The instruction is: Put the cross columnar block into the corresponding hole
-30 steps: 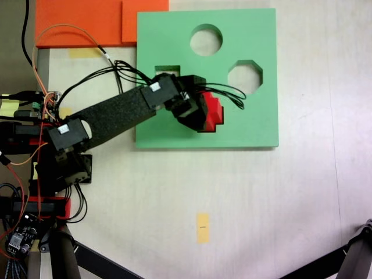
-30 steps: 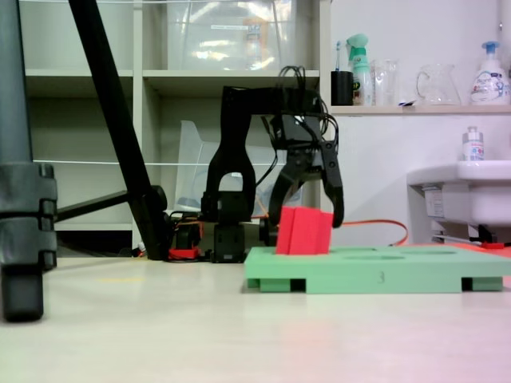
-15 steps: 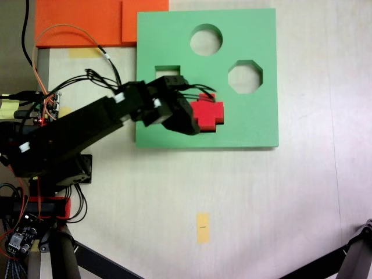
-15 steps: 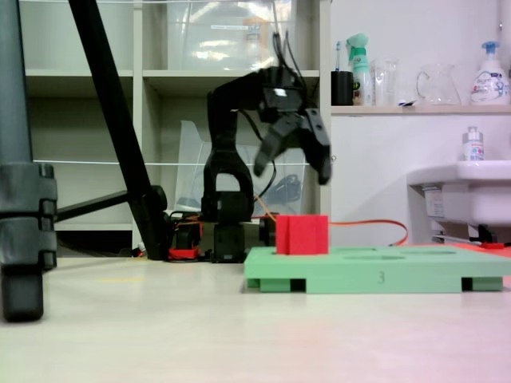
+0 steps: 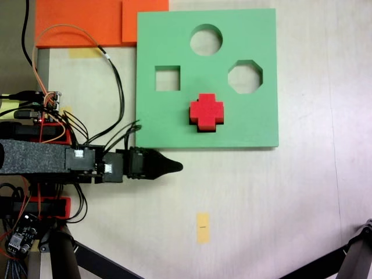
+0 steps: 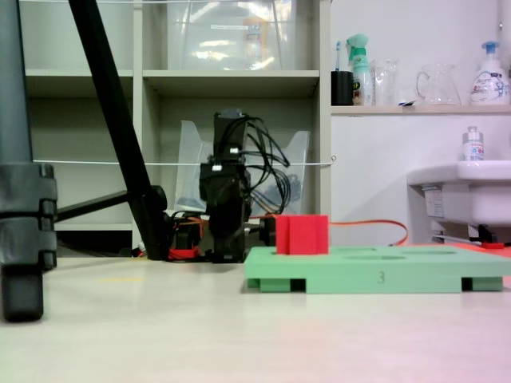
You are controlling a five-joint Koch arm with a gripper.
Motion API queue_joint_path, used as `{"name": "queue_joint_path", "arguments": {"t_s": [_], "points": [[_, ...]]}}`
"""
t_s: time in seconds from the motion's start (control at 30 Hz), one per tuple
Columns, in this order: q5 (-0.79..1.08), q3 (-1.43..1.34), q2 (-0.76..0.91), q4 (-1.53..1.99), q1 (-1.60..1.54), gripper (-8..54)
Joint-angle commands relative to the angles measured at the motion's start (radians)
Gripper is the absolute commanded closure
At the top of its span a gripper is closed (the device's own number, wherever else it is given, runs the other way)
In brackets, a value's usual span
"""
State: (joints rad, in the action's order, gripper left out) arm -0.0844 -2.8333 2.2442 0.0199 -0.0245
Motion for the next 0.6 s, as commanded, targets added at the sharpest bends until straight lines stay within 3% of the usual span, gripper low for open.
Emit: {"name": "queue_joint_path", "arguments": {"t_s": [0.0, 0.17, 0.57], "points": [[0.072, -0.054, 0.0, -0.179, 0.009, 11.0], [0.21, -0.302, 0.052, -0.187, -0.044, 11.1], [0.204, -0.302, 0.06, -0.043, -0.044, 11.0]]}}
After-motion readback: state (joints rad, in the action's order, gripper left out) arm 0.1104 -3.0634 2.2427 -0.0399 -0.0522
